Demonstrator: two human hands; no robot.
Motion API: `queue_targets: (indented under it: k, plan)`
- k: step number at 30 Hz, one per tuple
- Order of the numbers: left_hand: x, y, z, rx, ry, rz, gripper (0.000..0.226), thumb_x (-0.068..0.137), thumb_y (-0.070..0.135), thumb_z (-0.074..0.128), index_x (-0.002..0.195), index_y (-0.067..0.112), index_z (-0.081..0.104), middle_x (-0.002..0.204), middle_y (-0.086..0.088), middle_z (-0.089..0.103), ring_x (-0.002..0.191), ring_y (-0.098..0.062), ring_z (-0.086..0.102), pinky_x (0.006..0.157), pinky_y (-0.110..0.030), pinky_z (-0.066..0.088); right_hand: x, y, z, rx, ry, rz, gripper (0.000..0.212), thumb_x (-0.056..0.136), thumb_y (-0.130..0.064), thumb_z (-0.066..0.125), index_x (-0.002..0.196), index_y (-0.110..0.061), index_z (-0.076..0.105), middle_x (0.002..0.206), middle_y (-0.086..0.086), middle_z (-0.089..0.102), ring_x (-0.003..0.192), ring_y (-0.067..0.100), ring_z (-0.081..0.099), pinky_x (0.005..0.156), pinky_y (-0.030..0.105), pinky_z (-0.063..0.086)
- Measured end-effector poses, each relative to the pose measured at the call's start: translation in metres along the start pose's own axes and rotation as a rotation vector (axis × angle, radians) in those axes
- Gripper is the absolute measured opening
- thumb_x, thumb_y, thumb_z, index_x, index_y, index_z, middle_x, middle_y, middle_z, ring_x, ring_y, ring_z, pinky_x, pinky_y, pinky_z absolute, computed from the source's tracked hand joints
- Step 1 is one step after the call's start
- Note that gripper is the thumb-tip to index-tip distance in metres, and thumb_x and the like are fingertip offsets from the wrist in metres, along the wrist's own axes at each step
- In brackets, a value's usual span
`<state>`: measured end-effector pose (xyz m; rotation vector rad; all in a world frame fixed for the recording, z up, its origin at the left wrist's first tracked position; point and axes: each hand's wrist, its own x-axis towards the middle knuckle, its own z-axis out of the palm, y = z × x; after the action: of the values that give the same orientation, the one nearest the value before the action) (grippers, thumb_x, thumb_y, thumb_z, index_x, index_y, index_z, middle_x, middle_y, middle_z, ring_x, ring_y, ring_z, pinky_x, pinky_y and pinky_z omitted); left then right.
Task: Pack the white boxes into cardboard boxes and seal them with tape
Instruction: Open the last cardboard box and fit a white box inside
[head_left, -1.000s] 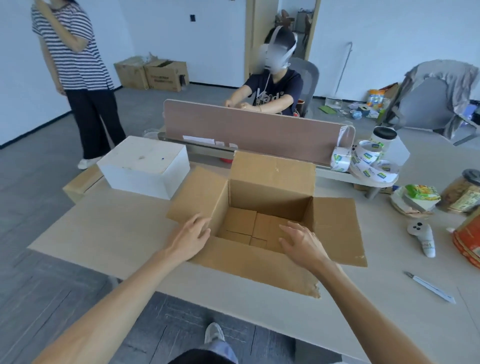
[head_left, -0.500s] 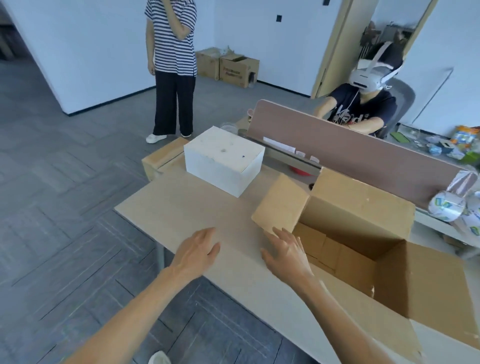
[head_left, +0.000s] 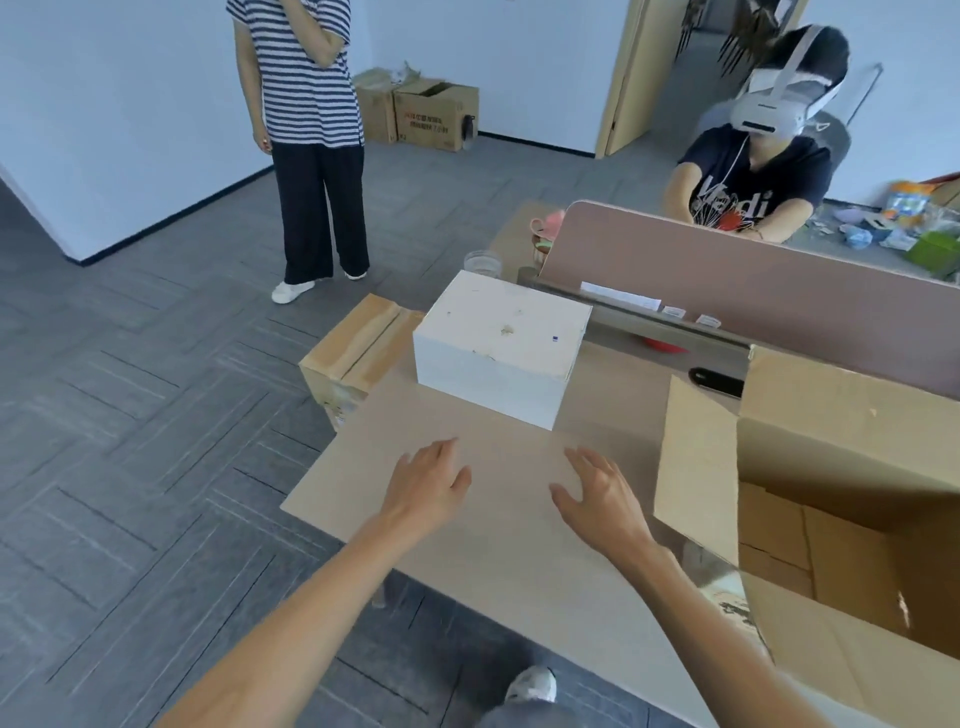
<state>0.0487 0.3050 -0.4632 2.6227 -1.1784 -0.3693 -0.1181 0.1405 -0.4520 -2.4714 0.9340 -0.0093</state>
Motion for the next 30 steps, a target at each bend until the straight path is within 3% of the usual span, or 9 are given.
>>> queue_targets:
  k: [5, 10, 13, 17, 20, 24, 27, 30]
  plan:
    - [0.053, -0.030, -0.015, 0.096, 0.010, 0.006, 0.050, 0.102, 0.032, 0.036, 0.147, 0.010, 0.032, 0.149, -0.006, 0.042, 0.130, -0.025, 0.044, 0.106, -0.039, 0.033, 0.066, -0.003, 0.013, 0.119, -0.017, 0.087, 0.068, 0.096, -0.036, 0.056, 0.153, -0.011, 0.027, 0.157, 0.009, 0.033, 0.142, 0.028, 0.032, 0.110, 0.034, 0.032]
    - [0.103, -0.066, -0.024, 0.056, -0.049, -0.071, 0.048, 0.101, 0.029, 0.039, 0.144, 0.009, 0.034, 0.145, -0.008, 0.044, 0.130, -0.027, 0.044, 0.101, -0.039, 0.040, 0.114, -0.009, 0.025, 0.486, -0.035, 0.285, 0.073, 0.095, -0.032, 0.061, 0.153, -0.013, 0.022, 0.154, 0.011, 0.034, 0.143, 0.027, 0.030, 0.109, 0.035, 0.030]
    - [0.135, -0.081, -0.029, -0.130, -0.088, -0.151, 0.052, 0.100, 0.030, 0.044, 0.147, 0.013, 0.030, 0.150, -0.007, 0.039, 0.134, -0.025, 0.040, 0.100, -0.038, 0.040, 0.135, -0.007, 0.032, 0.570, -0.015, 0.370, 0.082, 0.093, -0.034, 0.064, 0.155, -0.012, 0.015, 0.159, 0.008, 0.026, 0.147, 0.023, 0.021, 0.114, 0.033, 0.024]
    - [0.182, -0.104, -0.034, -0.499, -0.139, -0.296, 0.068, 0.092, 0.029, 0.061, 0.150, 0.016, 0.027, 0.156, -0.002, 0.030, 0.140, -0.021, 0.033, 0.108, -0.033, 0.033, 0.159, -0.009, 0.030, 0.641, 0.046, 0.422, 0.075, 0.090, -0.032, 0.069, 0.151, -0.014, 0.029, 0.152, 0.004, 0.039, 0.142, 0.019, 0.033, 0.104, 0.025, 0.029]
    - [0.219, -0.126, -0.034, -0.630, -0.111, -0.299, 0.084, 0.085, 0.029, 0.072, 0.152, 0.016, 0.022, 0.157, 0.000, 0.027, 0.143, -0.019, 0.028, 0.112, -0.035, 0.029, 0.178, -0.011, 0.030, 0.682, 0.128, 0.430, 0.074, 0.084, -0.035, 0.075, 0.147, -0.026, 0.037, 0.146, -0.008, 0.046, 0.137, 0.013, 0.039, 0.109, 0.032, 0.035]
    - [0.258, -0.147, -0.037, -0.737, -0.190, -0.239, 0.093, 0.077, 0.034, 0.080, 0.152, 0.025, 0.025, 0.154, 0.011, 0.033, 0.141, -0.012, 0.031, 0.111, -0.033, 0.029, 0.198, -0.013, 0.035, 0.747, 0.265, 0.499, 0.055, 0.080, -0.020, 0.080, 0.128, -0.028, 0.054, 0.124, -0.012, 0.063, 0.117, 0.010, 0.059, 0.098, 0.031, 0.048]
    - [0.279, -0.153, -0.035, -0.820, -0.311, -0.135, 0.086, 0.074, 0.028, 0.082, 0.146, 0.036, 0.035, 0.143, 0.022, 0.046, 0.131, 0.000, 0.042, 0.109, -0.032, 0.036, 0.208, -0.016, 0.041, 0.815, 0.250, 0.506, 0.054, 0.079, -0.004, 0.079, 0.122, -0.028, 0.057, 0.116, -0.012, 0.067, 0.102, -0.003, 0.064, 0.075, 0.012, 0.051]
    - [0.290, -0.148, -0.031, -0.930, -0.358, -0.075, 0.080, 0.075, 0.011, 0.081, 0.138, 0.041, 0.042, 0.125, 0.032, 0.057, 0.115, 0.014, 0.050, 0.092, -0.014, 0.043, 0.213, -0.013, 0.049, 0.849, 0.245, 0.514, 0.053, 0.080, -0.004, 0.078, 0.124, -0.026, 0.058, 0.113, -0.014, 0.068, 0.089, -0.012, 0.064, 0.066, 0.005, 0.048]
